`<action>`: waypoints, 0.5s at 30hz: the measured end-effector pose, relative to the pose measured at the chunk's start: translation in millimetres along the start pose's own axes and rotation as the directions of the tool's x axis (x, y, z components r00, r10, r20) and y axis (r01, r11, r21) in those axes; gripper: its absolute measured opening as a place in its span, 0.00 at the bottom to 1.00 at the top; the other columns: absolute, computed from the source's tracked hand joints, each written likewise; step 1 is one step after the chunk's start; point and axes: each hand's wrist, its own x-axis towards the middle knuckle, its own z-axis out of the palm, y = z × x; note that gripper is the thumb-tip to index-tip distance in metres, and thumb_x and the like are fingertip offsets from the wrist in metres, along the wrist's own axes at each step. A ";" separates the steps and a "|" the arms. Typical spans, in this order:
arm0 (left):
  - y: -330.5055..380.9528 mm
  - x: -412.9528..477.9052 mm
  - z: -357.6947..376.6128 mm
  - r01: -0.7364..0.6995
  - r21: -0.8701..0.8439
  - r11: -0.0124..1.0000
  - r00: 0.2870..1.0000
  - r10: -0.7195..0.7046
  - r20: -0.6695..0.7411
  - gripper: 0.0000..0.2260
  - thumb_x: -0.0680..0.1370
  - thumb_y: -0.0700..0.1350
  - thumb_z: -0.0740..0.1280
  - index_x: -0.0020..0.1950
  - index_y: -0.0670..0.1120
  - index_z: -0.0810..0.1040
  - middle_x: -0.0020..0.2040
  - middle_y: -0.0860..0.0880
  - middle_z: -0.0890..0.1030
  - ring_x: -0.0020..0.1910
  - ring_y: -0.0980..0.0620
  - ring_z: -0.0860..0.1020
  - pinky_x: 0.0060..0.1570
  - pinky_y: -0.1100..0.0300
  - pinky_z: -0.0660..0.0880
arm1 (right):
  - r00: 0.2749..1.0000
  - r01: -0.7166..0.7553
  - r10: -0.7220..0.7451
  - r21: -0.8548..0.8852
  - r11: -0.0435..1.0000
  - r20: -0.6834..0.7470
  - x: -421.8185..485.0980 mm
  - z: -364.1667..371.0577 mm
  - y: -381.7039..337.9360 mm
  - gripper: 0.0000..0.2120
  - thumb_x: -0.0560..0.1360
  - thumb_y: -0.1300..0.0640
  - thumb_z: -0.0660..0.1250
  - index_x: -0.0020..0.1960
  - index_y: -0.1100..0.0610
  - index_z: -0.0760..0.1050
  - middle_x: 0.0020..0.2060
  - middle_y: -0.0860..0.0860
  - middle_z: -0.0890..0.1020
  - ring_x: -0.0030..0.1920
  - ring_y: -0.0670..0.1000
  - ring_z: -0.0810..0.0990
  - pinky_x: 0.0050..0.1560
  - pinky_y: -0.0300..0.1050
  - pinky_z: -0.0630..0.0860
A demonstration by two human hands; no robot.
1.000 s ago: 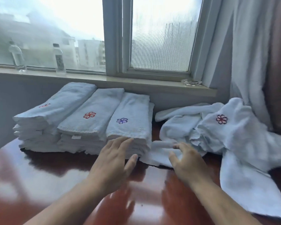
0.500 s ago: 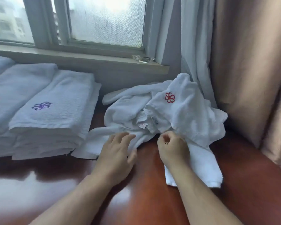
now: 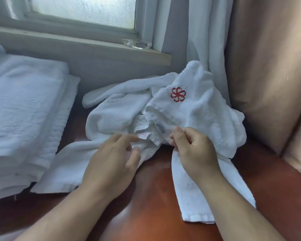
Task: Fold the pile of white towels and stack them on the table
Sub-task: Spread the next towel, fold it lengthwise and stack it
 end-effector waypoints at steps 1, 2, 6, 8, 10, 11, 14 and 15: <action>-1.3 0.1 1.2 0.018 -0.037 0.999 1.000 -0.018 0.007 0.13 0.78 0.57 0.60 0.60 0.61 0.77 0.46 0.61 0.77 0.46 0.64 0.74 0.43 0.66 0.67 | 1.000 0.007 -0.007 -0.002 1.000 -0.021 0.3 -1.3 -1.3 0.22 0.81 0.44 0.62 0.43 0.62 0.79 0.37 0.56 0.83 0.40 0.56 0.82 0.46 0.55 0.78; -2.4 -0.1 2.1 0.027 -0.066 0.997 1.000 -0.026 0.013 0.12 0.78 0.57 0.60 0.59 0.61 0.78 0.42 0.60 0.77 0.43 0.63 0.74 0.41 0.66 0.67 | 0.999 0.021 -0.021 0.002 1.000 -0.046 0.3 -2.0 -2.3 0.19 0.81 0.45 0.63 0.42 0.59 0.80 0.36 0.53 0.84 0.39 0.52 0.82 0.45 0.51 0.79; -0.7 0.1 1.2 0.032 -0.129 0.991 0.999 -0.033 -0.002 0.12 0.77 0.57 0.60 0.57 0.61 0.78 0.37 0.57 0.77 0.39 0.62 0.75 0.37 0.65 0.66 | 0.967 0.145 -0.149 -0.034 0.989 -0.205 -2.2 -6.7 -5.7 0.12 0.80 0.48 0.68 0.39 0.50 0.78 0.31 0.44 0.79 0.36 0.46 0.78 0.39 0.38 0.73; 2.6 -0.6 0.7 0.029 -0.149 0.988 1.000 -0.028 0.003 0.11 0.77 0.57 0.60 0.56 0.61 0.78 0.37 0.58 0.78 0.38 0.61 0.75 0.37 0.63 0.66 | 0.928 0.189 -0.219 -0.127 0.974 -0.300 -1.3 -8.5 -5.4 0.09 0.79 0.50 0.70 0.41 0.52 0.78 0.38 0.43 0.78 0.42 0.48 0.77 0.46 0.44 0.75; 5.8 -2.9 0.2 0.018 -0.163 0.986 1.000 -0.016 0.016 0.11 0.78 0.57 0.60 0.57 0.61 0.78 0.39 0.61 0.78 0.38 0.61 0.76 0.36 0.64 0.66 | 0.871 0.192 -0.269 -0.220 0.956 -0.411 1.1 -9.6 -2.6 0.05 0.77 0.54 0.73 0.49 0.56 0.81 0.50 0.50 0.76 0.53 0.54 0.77 0.56 0.51 0.76; 6.5 -3.8 -0.2 0.015 -0.168 0.986 1.000 -0.012 0.020 0.11 0.78 0.57 0.60 0.57 0.61 0.78 0.40 0.62 0.78 0.38 0.62 0.76 0.36 0.64 0.66 | 0.840 0.170 -0.269 -0.243 0.955 -0.471 2.6 -9.7 -1.2 0.10 0.75 0.57 0.74 0.55 0.58 0.80 0.56 0.54 0.74 0.58 0.55 0.75 0.60 0.51 0.76; 6.8 -5.3 -0.7 0.014 -0.181 0.983 0.999 -0.006 0.041 0.11 0.78 0.57 0.59 0.58 0.62 0.77 0.42 0.62 0.78 0.39 0.61 0.77 0.37 0.63 0.68 | 0.859 0.014 -0.121 -0.213 0.977 -0.498 10.0 -14.5 9.2 0.29 0.72 0.56 0.76 0.70 0.58 0.71 0.68 0.59 0.71 0.63 0.46 0.67 0.53 0.27 0.66; 6.8 -5.4 -0.7 0.013 -0.182 0.983 0.999 -0.005 0.043 0.11 0.78 0.57 0.59 0.58 0.62 0.77 0.42 0.62 0.78 0.39 0.61 0.77 0.37 0.62 0.68 | 0.894 -0.069 -0.037 -0.220 0.973 -0.446 12.5 -16.0 14.9 0.29 0.73 0.53 0.75 0.71 0.57 0.71 0.68 0.57 0.73 0.63 0.46 0.68 0.52 0.29 0.64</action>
